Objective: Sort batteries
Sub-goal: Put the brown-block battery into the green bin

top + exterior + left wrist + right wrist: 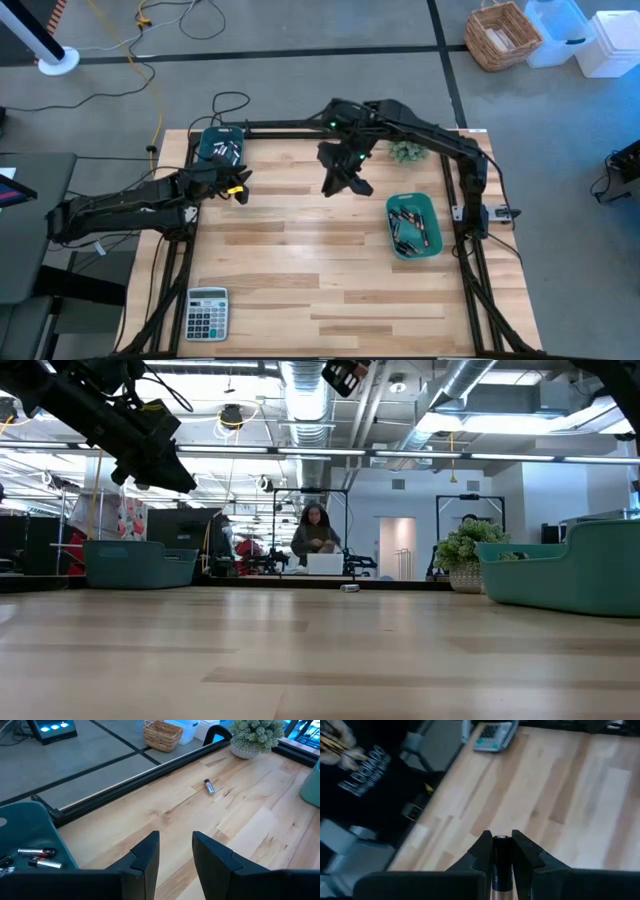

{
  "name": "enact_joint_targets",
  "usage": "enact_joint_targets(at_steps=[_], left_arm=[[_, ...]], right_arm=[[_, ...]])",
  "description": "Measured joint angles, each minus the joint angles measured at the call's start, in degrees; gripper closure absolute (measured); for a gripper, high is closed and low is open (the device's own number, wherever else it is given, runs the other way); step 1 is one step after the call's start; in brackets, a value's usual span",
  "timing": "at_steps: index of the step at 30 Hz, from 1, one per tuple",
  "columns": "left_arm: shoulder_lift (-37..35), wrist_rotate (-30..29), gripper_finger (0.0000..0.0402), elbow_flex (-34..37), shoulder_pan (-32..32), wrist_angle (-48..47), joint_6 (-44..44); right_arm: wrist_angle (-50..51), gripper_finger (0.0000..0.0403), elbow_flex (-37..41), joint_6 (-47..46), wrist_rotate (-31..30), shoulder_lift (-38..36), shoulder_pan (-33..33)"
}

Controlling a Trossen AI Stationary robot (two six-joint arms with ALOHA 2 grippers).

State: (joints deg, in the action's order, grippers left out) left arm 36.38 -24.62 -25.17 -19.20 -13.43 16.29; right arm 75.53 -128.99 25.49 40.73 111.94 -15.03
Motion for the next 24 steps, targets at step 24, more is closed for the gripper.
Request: enact_joint_targets(at_steps=[24], left_arm=[[0.00, 0.00, 0.0290, -0.02, 0.02, 0.02, 0.03]], right_arm=[[-0.09, 0.0340, 0.00, 0.01, -3.24, 0.04, -0.44]])
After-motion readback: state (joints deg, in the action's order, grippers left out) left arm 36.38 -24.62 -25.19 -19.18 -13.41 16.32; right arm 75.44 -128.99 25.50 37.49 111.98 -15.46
